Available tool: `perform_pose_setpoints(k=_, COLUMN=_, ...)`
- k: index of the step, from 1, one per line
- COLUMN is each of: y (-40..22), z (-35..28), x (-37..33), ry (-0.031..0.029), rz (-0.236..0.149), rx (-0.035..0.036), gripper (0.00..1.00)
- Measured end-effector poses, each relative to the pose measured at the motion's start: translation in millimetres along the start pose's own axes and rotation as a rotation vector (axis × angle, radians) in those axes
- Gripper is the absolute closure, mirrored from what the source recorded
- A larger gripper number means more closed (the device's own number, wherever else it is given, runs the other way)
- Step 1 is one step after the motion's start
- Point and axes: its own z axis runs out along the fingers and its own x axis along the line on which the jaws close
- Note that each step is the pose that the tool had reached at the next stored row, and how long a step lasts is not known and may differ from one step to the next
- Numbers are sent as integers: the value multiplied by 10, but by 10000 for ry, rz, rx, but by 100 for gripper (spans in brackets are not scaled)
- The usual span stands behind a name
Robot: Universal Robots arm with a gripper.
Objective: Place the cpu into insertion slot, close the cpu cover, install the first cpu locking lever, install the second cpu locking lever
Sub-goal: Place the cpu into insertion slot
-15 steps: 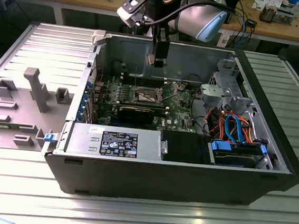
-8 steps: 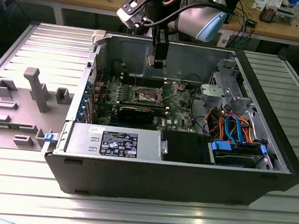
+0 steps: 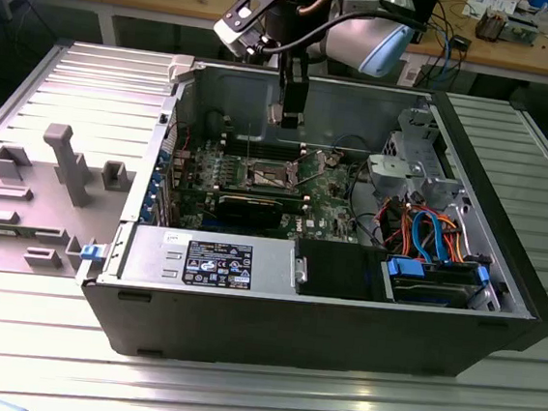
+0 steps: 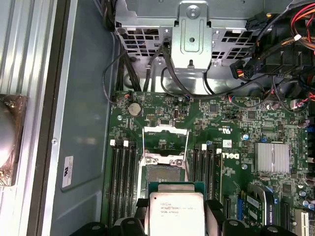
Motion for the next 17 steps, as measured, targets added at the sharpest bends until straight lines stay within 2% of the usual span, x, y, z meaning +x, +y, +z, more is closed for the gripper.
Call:
perform_pose_setpoints(k=4, y=-4, z=45, x=7, ry=-35, rz=471, rx=-10, gripper=46)
perform_pose_setpoints(k=7, y=-7, z=95, x=19, ry=37, rz=494, rx=-13, gripper=46)
perform_pose_setpoints(k=13, y=-10, z=245, x=83, ry=37, rz=522, rx=-13, gripper=46)
perform_pose_setpoints(k=17, y=-11, z=251, x=84, ry=36, rz=525, rx=-13, gripper=46)
